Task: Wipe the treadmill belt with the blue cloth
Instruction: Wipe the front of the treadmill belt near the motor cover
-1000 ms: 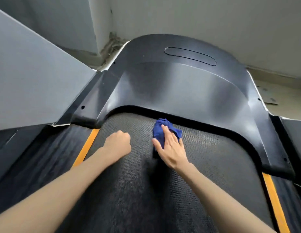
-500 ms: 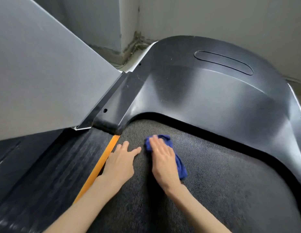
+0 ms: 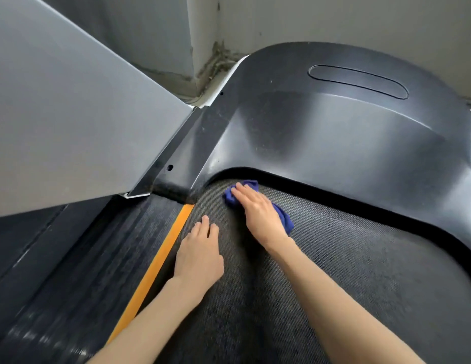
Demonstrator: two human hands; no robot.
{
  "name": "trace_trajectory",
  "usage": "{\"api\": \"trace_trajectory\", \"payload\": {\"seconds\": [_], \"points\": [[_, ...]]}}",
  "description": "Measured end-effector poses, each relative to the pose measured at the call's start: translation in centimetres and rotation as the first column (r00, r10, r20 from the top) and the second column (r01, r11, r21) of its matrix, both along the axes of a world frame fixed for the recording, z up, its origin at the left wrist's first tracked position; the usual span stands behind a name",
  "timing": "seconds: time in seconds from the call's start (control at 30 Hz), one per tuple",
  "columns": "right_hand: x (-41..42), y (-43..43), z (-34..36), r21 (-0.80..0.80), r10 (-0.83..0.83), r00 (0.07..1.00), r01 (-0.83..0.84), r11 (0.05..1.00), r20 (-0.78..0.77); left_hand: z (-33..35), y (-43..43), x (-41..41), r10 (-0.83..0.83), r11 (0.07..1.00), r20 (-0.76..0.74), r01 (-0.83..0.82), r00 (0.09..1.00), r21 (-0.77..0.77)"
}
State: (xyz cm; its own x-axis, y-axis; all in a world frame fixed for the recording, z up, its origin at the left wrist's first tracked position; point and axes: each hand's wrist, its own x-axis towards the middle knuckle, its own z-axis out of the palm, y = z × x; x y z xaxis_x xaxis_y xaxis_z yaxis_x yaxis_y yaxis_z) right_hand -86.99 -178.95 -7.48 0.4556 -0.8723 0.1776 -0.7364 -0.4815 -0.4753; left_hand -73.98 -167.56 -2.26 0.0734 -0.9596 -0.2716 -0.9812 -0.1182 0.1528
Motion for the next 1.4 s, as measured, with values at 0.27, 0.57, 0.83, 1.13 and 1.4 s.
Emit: {"api": "trace_trajectory", "payload": {"seconds": [0.27,0.57,0.83,1.13,1.4], "points": [[0.0,1.0,0.4,-0.021,0.234,0.968,-0.237,0.971,-0.088,0.3,-0.2,0.3,0.002,1.000,-0.057,-0.002,0.998,0.008],[3.6,1.8,0.8,0.017,0.273,0.956,-0.272,0.962,-0.105,1.2,-0.8,-0.1,0.006,1.000,-0.013,-0.005,1.000,0.019],[1.6,3.5,0.9,-0.020,0.021,0.992,-0.024,1.000,-0.123,0.1,-0.2,0.3,0.019,1.000,-0.024,-0.019,1.000,-0.013],[-10.4,3.1,-0.4,-0.093,-0.719,0.690,0.713,0.695,-0.079,1.6,-2.4,-0.2,-0.034,0.998,-0.064,0.031,0.997,-0.060],[-3.5,2.7,0.8,-0.082,0.051,0.979,-0.069,0.994,-0.199,1.7,-2.2,-4.6,-0.086,0.993,0.044,0.089,0.995,-0.073]]}}
